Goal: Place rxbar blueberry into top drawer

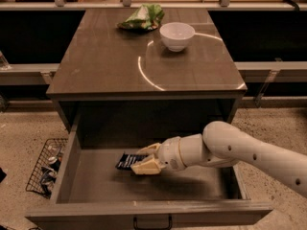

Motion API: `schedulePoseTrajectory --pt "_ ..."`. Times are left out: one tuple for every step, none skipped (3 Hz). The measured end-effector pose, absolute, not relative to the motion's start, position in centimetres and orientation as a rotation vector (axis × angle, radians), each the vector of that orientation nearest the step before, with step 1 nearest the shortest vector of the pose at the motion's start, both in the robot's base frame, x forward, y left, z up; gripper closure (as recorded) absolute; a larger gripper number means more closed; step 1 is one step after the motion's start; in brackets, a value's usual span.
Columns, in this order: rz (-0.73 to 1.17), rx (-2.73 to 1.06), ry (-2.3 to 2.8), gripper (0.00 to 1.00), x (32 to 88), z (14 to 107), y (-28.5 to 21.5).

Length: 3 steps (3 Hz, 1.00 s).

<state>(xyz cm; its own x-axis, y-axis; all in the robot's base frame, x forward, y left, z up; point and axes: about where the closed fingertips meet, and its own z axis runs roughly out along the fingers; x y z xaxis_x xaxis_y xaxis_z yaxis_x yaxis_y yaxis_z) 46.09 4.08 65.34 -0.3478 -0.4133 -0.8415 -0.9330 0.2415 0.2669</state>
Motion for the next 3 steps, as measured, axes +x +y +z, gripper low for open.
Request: schedulePoseTrajectory --pt "1.053 -1.227 1.879 0.82 46.04 65.37 4.22" --pt "1.055 -1.230 1.878 0.58 45.97 65.36 4.36" --pt "1.058 -1.233 1.877 0.36 45.90 65.35 4.49"
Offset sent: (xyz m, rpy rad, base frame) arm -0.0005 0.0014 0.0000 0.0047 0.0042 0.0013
